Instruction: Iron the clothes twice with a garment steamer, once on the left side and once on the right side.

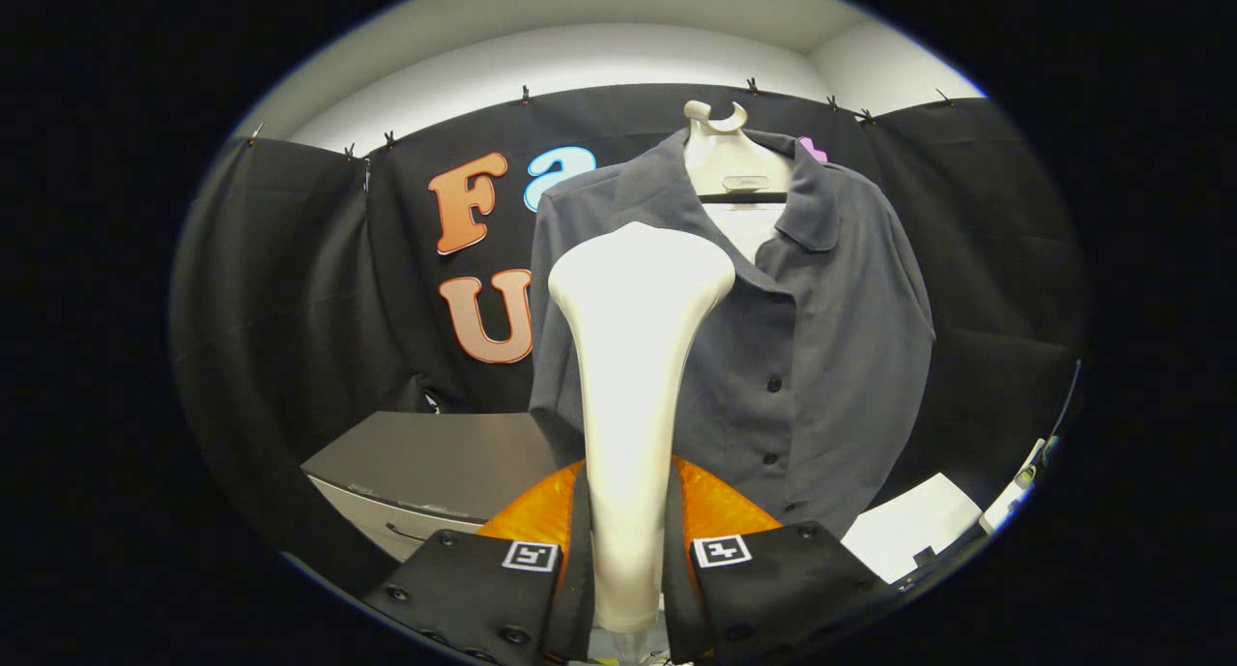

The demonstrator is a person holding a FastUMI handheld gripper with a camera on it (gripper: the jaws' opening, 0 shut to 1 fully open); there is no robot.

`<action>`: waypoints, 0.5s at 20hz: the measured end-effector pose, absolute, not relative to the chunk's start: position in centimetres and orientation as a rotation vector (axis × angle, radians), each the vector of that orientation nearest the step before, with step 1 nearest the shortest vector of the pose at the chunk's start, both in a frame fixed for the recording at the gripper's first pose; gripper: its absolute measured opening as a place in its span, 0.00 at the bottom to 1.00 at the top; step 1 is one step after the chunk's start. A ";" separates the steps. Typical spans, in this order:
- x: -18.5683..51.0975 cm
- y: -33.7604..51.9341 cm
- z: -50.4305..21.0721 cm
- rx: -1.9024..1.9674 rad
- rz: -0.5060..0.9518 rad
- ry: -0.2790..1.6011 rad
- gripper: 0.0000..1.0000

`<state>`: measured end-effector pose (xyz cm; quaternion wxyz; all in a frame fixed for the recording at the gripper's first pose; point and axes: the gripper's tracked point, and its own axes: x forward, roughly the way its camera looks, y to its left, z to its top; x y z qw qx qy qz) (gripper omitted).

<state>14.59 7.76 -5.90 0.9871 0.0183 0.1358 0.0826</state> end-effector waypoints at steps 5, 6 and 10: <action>17.7 5.3 -5.6 0.029 0.144 0.257 0.37; 18.2 5.3 -5.7 0.023 0.146 0.251 0.37; 19.7 5.3 -6.0 -0.010 0.174 0.221 0.37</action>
